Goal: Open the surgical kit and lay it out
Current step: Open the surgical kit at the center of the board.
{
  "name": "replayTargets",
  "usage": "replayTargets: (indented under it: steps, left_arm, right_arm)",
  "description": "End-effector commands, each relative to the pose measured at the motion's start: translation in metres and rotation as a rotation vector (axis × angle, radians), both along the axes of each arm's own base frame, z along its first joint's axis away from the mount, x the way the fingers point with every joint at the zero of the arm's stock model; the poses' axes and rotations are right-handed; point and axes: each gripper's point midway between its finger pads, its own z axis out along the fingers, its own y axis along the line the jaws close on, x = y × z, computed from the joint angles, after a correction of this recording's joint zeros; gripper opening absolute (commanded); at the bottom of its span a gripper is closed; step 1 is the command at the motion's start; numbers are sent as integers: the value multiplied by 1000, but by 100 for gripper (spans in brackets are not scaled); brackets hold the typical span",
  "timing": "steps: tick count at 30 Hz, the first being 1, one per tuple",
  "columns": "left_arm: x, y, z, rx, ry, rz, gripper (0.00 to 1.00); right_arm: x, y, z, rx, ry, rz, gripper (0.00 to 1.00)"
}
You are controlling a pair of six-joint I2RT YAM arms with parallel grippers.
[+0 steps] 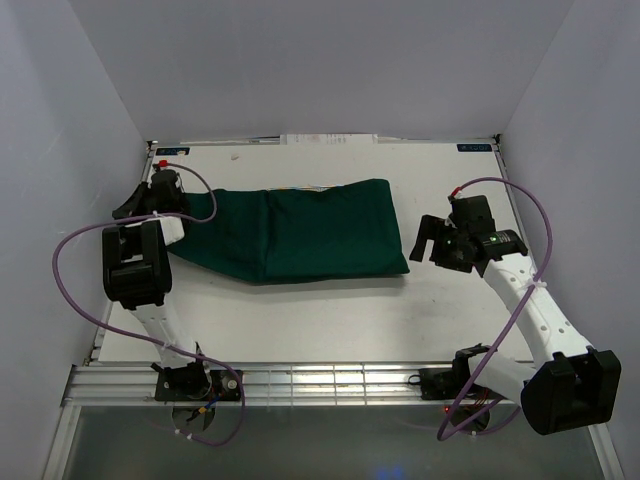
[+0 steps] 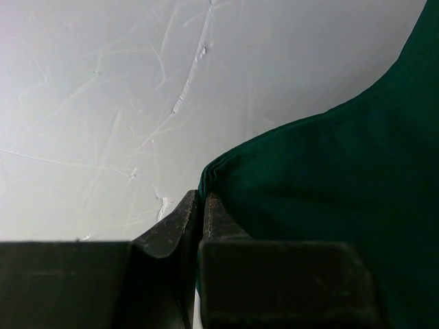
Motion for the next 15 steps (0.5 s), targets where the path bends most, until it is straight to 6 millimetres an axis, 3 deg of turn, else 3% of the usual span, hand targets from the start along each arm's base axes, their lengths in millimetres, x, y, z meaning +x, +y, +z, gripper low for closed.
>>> replayTargets:
  steps: [1,8,15]
  left_arm:
    - [-12,15,15,30,-67,107,0]
    - [-41,23,0,27,-74,207,0]
    - [-71,29,6,8,-149,259,2]
  right_arm:
    - [8,9,9,21,-50,50,91]
    - [7,14,10,18,-61,78,90]
    - [6,16,10,17,-67,91,90]
